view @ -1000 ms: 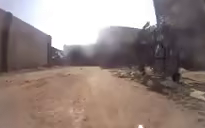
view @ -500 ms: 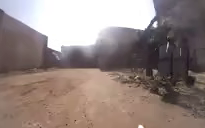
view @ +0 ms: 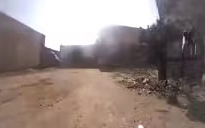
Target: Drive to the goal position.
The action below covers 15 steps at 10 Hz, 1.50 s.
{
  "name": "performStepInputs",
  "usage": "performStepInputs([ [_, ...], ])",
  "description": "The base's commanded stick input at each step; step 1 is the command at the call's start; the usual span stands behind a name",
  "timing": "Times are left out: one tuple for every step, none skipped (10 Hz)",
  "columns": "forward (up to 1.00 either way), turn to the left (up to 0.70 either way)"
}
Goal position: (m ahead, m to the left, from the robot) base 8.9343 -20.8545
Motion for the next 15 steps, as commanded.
performStepInputs([
  [1.0, 0.0],
  [1.0, 0.0],
  [1.0, 0.0],
  [1.0, 0.0],
  [1.0, 0.0],
  [1.0, 0.0],
  [1.0, 0.0],
  [1.0, 0.0],
  [1.0, 0.0],
  [1.0, 0.0],
  [1.0, 0.0],
  [1.0, 0.0],
  [1.0, 0.0],
  [1.0, 0.0],
  [1.0, 0.0],
])
